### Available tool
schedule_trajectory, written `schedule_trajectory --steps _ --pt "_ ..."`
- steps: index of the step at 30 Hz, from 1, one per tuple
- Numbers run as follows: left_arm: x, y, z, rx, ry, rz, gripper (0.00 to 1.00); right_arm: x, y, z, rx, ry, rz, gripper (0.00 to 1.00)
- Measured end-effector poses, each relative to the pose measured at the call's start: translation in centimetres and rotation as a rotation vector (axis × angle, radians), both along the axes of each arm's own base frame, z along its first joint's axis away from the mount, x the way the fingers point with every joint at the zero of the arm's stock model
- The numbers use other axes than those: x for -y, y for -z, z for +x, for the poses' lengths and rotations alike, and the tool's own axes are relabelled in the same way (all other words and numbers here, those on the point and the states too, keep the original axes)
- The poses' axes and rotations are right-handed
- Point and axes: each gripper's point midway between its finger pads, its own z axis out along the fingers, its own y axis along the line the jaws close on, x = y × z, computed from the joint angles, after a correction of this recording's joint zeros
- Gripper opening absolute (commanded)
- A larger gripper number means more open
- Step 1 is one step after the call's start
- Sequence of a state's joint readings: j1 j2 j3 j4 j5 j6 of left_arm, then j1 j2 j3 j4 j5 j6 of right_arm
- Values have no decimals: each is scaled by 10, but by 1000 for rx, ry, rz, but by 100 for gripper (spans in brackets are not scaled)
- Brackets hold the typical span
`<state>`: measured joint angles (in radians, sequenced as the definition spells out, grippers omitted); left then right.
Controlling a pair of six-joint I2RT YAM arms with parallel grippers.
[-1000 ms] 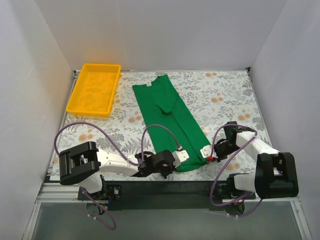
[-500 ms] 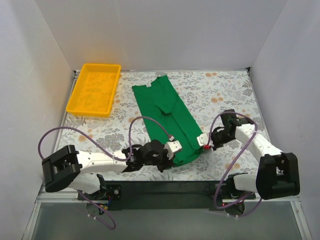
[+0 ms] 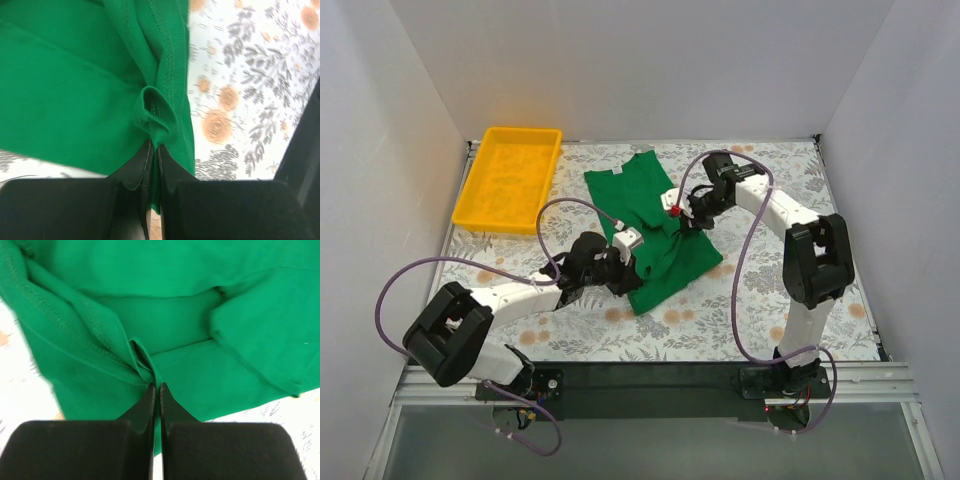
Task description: Fold and stack the t-shirts
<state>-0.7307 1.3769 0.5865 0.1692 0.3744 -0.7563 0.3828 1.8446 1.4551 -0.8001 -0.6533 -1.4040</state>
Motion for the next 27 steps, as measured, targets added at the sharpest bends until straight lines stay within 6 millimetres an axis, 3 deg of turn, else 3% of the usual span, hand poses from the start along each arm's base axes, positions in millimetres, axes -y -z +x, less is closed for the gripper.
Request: schedule_trajectory --steps 5,12,27 --pt "-20 6 45 -34 -93 -17 0 -11 10 32 -35 91 -25 1" --pt "-26 19 93 -74 -140 -12 0 -5 22 49 -60 204 -65 1" --pt "-37 19 125 -68 -180 -18 0 -7 30 76 -75 377 -62 1"
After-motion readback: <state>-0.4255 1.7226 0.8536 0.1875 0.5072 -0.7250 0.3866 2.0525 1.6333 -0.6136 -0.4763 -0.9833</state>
